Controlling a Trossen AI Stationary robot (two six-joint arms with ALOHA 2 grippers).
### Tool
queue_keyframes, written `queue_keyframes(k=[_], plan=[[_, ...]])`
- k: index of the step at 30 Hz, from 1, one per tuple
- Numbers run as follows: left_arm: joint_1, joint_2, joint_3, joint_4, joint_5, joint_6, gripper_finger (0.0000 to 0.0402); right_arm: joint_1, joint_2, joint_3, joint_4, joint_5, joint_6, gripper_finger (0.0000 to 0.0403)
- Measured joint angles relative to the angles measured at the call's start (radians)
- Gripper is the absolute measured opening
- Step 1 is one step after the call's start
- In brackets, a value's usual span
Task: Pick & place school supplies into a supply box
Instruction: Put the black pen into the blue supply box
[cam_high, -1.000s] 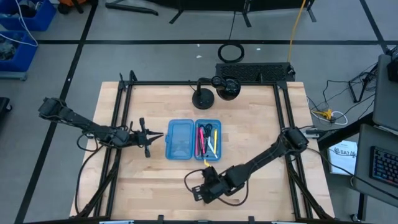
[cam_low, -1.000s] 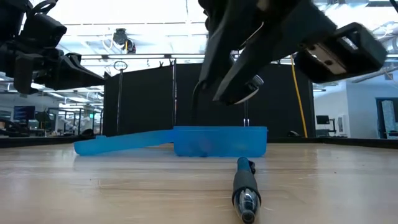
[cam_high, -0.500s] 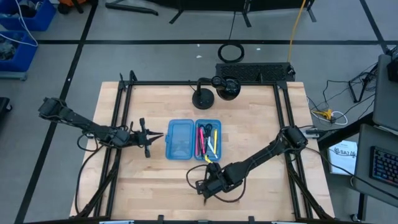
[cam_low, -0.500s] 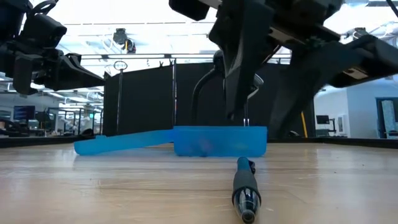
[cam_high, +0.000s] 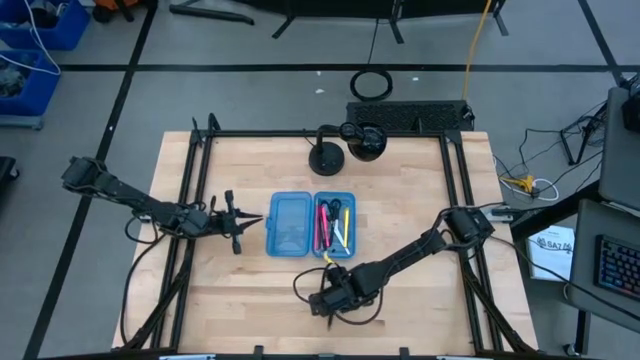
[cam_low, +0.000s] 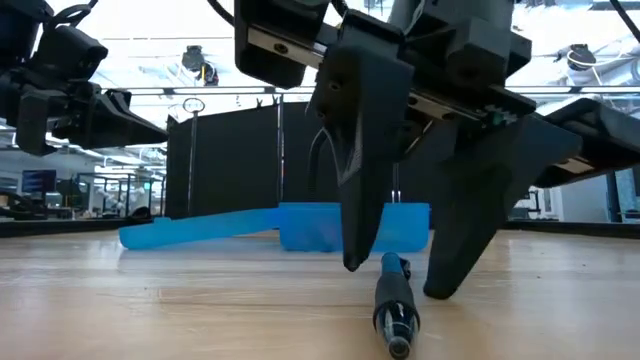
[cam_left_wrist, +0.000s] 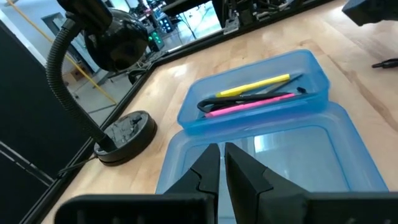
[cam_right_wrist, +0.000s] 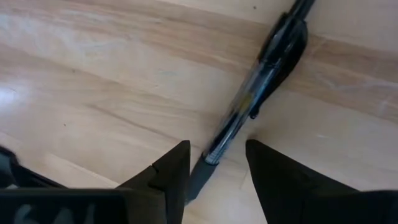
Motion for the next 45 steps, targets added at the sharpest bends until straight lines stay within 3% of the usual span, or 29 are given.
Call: queue_keyframes(k=[13, 20, 29, 38, 45], plan=[[0.0, 0.0, 0.0, 0.0, 0.017, -0.019, 0.0031, -0.004, 0.007, -0.003, -0.343, -0.092, -0.172, 0.012], [0.0, 0.0, 0.0, -0.001, 0.017, -0.026, 0.0031, -0.004, 0.008, -0.004, -0.377, -0.068, -0.283, 0.0092], [0.0, 0.0, 0.0, -0.001, 0.017, -0.033, 0.0031, -0.011, 0.008, -0.005, -0.436, -0.023, -0.592, 0.0072], [0.0, 0.0, 0.0, -0.002, 0.018, -0.053, 0.0031, -0.012, -0.011, -0.006, -0.394, -0.014, -0.626, 0.0083], [0.0, 0.0, 0.0, -0.013, 0.028, -0.052, 0.0031, -0.011, -0.07, -0.01, -0.367, 0.103, -0.545, 0.0123]])
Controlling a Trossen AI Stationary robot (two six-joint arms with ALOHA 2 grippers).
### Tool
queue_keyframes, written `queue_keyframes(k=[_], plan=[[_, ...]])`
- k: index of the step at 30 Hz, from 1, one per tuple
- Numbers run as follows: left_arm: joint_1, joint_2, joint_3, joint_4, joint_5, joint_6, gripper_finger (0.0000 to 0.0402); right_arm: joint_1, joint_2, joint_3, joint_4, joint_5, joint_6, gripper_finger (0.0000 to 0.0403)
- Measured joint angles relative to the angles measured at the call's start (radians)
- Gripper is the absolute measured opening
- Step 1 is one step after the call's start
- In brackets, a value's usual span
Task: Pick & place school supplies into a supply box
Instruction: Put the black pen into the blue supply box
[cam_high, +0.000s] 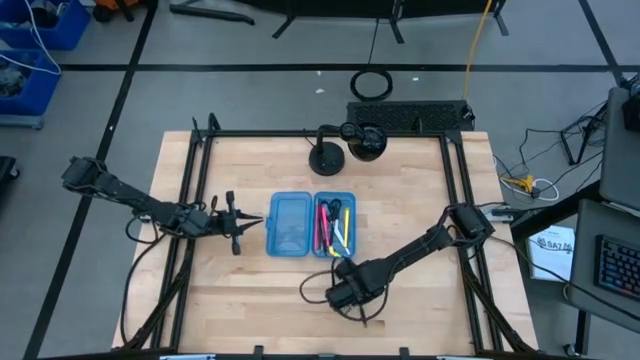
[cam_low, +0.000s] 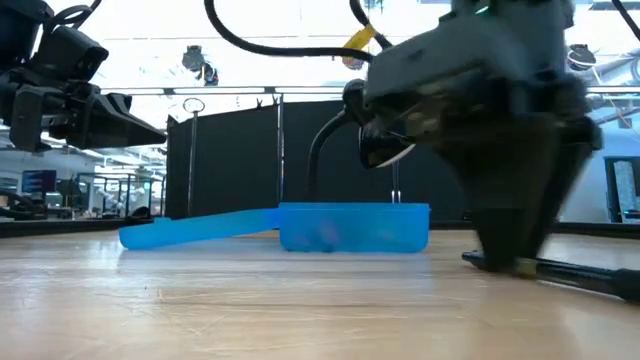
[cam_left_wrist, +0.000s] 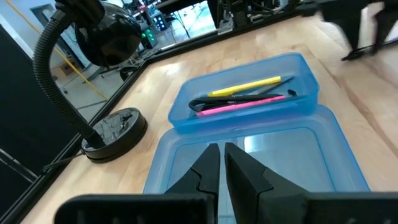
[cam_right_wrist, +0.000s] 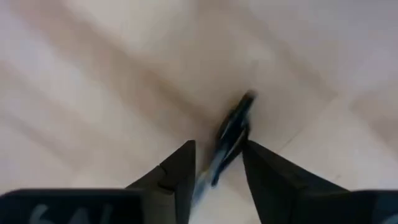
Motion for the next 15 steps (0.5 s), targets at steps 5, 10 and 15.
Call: queue_keyframes(k=[5, 10, 15], plan=[[0.0, 0.0, 0.0, 0.0, 0.0, 0.0, 0.0031, -0.004, -0.049, 0.0, -0.008, 0.06, 0.095, 0.0146], [0.0, 0.0, 0.0, -0.006, 0.0, 0.0, 0.0031, 0.009, -0.069, 0.001, 0.018, 0.047, 0.17, 0.0155], [0.0, 0.0, 0.0, -0.016, 0.0, 0.0, 0.0031, 0.058, -0.073, 0.002, 0.077, -0.006, 0.33, 0.0155]])
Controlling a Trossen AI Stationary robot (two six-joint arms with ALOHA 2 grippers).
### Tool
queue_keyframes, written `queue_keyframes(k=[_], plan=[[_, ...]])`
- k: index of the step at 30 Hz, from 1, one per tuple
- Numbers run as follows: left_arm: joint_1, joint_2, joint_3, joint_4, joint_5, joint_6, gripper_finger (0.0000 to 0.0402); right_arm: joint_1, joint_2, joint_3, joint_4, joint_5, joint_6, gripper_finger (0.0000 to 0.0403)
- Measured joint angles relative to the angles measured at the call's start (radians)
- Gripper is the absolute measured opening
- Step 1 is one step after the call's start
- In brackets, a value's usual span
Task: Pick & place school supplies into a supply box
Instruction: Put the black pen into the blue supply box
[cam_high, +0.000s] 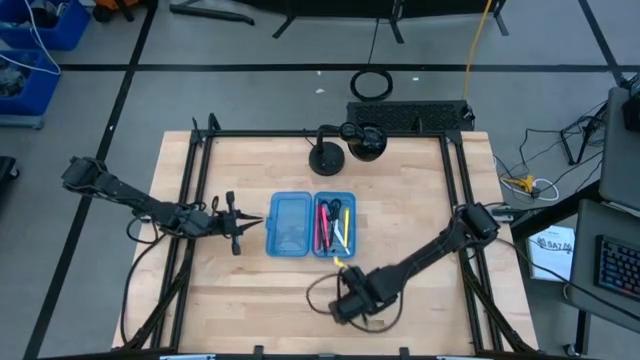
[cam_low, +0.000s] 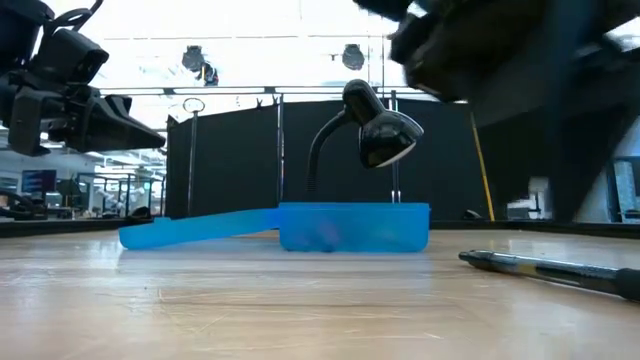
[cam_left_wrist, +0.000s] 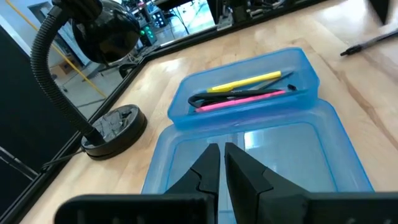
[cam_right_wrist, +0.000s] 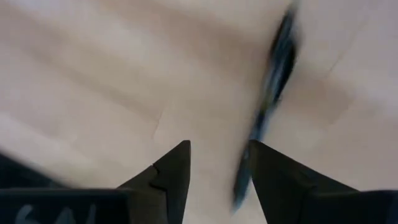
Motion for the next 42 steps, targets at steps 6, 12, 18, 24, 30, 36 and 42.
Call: queue_keyframes(k=[6, 12, 18, 24, 30, 36, 42], plan=[[0.0, 0.0, 0.0, -0.017, 0.0, 0.0, 0.0031, 0.07, 0.014, 0.002, -0.006, -0.039, 0.179, 0.0155], [0.0, 0.0, 0.0, -0.011, 0.0, 0.001, 0.0031, 0.077, 0.073, 0.002, -0.043, -0.038, 0.168, 0.0155], [0.0, 0.0, 0.0, -0.009, -0.001, 0.006, 0.0031, 0.054, 0.126, 0.007, -0.021, -0.071, 0.133, 0.0155], [0.0, 0.0, 0.0, -0.008, -0.001, 0.003, 0.0031, 0.041, 0.206, 0.008, -0.104, -0.199, 0.063, 0.0141], [0.0, 0.0, 0.0, -0.007, 0.022, 0.0, 0.0031, 0.035, 0.229, 0.009, -0.095, -0.206, -0.002, 0.0133], [0.0, 0.0, 0.0, -0.008, 0.024, -0.019, 0.0031, 0.034, 0.228, 0.008, -0.065, -0.158, -0.02, 0.0095], [0.0, 0.0, 0.0, -0.008, 0.025, -0.026, 0.0031, 0.028, 0.219, 0.006, -0.056, -0.145, -0.016, 0.0025]])
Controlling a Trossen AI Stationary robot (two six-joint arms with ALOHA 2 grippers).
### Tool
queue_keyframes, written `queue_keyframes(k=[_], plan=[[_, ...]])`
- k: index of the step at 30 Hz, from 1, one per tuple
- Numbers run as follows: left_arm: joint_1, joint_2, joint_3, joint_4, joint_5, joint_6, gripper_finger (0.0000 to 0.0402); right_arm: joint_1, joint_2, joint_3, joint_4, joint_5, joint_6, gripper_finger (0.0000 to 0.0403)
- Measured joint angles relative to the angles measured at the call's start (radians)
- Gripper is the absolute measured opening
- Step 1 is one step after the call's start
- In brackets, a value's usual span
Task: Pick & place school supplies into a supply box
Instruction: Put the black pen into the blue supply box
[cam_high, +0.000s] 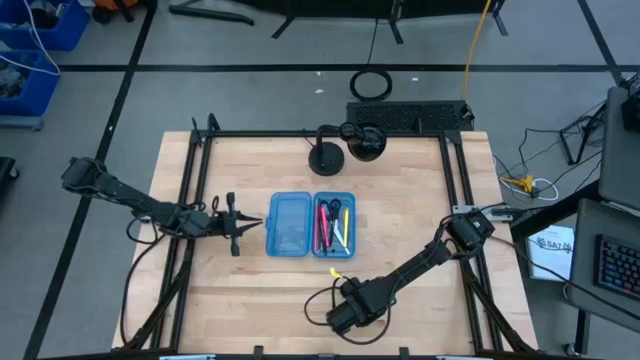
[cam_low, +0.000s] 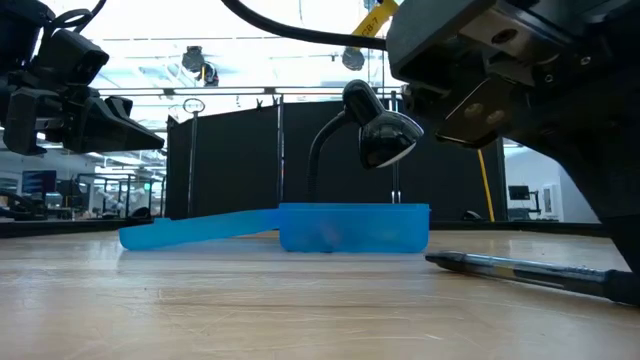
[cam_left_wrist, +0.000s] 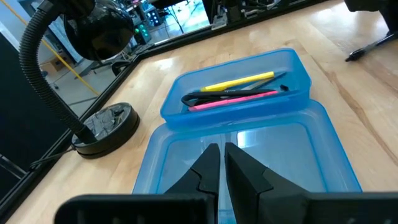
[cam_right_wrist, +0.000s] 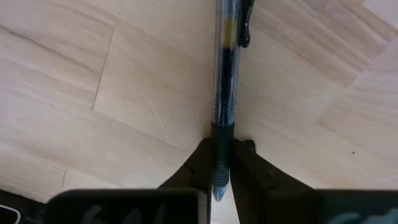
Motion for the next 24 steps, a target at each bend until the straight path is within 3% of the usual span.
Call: queue_keyframes(k=[7, 11, 20, 24], plan=[[0.0, 0.0, 0.0, -0.001, 0.0, -0.002, 0.0031, 0.002, -0.105, -0.005, 0.004, 0.079, 0.042, 0.0025], [0.0, 0.0, 0.0, -0.001, 0.001, -0.003, 0.0031, 0.005, -0.209, -0.014, -0.047, 0.268, 0.078, 0.0025], [0.0, 0.0, 0.0, 0.0, 0.001, -0.003, 0.0031, -0.003, -0.42, -0.008, 0.056, 0.685, 0.059, 0.0025], [0.0, 0.0, 0.0, 0.0, 0.001, -0.003, 0.0031, -0.049, -0.473, -0.005, 0.072, 0.66, 0.017, 0.0025]])
